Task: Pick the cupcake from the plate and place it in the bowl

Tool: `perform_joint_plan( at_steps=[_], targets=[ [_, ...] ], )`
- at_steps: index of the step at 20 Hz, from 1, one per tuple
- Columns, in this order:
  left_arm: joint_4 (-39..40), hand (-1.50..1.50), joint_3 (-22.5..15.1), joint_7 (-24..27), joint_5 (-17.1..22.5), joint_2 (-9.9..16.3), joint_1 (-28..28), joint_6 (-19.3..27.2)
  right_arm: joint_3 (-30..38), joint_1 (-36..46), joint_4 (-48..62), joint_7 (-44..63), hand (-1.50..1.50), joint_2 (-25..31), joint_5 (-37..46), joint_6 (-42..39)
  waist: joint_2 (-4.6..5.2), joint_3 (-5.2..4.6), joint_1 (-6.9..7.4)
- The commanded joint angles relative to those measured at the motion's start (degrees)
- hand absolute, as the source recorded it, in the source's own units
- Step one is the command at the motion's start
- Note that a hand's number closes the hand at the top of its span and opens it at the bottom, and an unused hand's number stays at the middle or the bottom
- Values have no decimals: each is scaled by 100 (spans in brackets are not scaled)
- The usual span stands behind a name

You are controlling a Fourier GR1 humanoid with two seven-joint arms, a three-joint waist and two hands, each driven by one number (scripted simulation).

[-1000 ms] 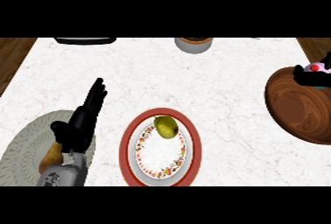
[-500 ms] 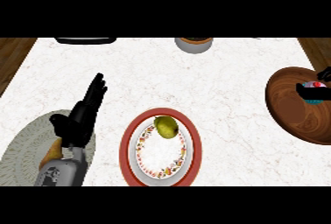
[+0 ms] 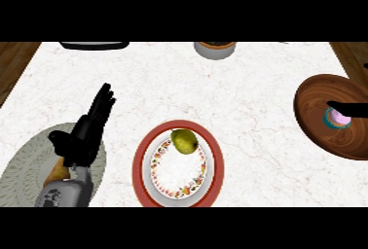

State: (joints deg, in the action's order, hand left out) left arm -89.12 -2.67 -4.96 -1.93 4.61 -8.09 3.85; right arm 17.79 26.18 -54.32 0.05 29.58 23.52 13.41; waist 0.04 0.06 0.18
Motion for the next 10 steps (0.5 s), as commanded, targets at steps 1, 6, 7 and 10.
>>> perform_joint_plan(
  at_steps=[1,6,7,10],
  targets=[
    [-212,0,-60,-181,-23,-38,111,27,435,-64,-316,-495,-150,2,-465,183,-15,-3,-23],
    [-112,0,-173,107,-171,-153,234,80,809,-7,-783,-96,-150,182,-935,29,-17,-8,-33],
    [-152,0,-77,-255,-183,-106,-11,162,780,-353,-1360,164,-150,-30,-1054,13,-30,-9,-80],
    [-422,0,-102,-204,-135,-79,256,78,1132,-970,-1738,134,-150,57,-1550,-373,-34,-8,-84]
  ],
)
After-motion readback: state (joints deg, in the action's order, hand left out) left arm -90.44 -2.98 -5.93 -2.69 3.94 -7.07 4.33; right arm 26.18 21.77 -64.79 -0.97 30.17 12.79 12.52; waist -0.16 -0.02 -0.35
